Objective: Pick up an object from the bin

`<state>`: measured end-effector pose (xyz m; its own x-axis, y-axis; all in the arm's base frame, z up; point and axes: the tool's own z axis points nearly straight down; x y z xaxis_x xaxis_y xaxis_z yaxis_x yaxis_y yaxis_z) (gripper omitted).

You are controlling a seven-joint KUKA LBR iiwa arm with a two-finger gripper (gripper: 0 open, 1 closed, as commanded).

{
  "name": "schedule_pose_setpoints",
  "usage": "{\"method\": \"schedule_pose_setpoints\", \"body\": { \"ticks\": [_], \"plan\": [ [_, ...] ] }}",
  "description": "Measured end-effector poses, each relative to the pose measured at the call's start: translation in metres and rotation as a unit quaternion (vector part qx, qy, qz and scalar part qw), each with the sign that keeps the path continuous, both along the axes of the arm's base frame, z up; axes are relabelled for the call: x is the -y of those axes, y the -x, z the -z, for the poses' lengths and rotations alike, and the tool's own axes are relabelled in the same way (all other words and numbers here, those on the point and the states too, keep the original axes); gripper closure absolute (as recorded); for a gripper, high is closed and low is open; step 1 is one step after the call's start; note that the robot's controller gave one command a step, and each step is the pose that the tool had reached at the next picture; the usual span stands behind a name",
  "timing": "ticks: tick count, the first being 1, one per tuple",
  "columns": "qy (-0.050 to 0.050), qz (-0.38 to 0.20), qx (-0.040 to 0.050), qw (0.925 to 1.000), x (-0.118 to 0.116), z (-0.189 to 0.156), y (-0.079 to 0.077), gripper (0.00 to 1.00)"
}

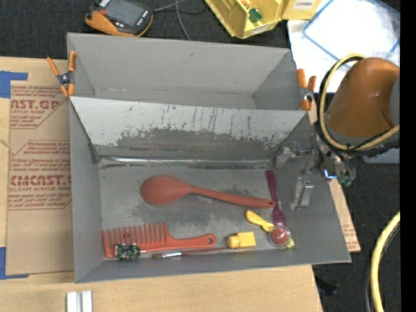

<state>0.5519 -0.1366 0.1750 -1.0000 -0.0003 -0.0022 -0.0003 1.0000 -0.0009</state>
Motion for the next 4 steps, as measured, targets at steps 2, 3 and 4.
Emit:
{"method": "schedule_pose_setpoints", "body": {
  "ticks": [2, 3, 4],
  "plan": [
    [0.0, -0.018, 0.0017, 0.9998, -0.032, 0.001, -0.01, 0.0],
    [0.0, -0.021, 0.0011, 0.9998, -0.058, 0.015, -0.019, 0.0],
    [0.001, -0.038, 0.0024, 0.9993, -0.045, 0.027, -0.022, 0.0]
  ]
}}
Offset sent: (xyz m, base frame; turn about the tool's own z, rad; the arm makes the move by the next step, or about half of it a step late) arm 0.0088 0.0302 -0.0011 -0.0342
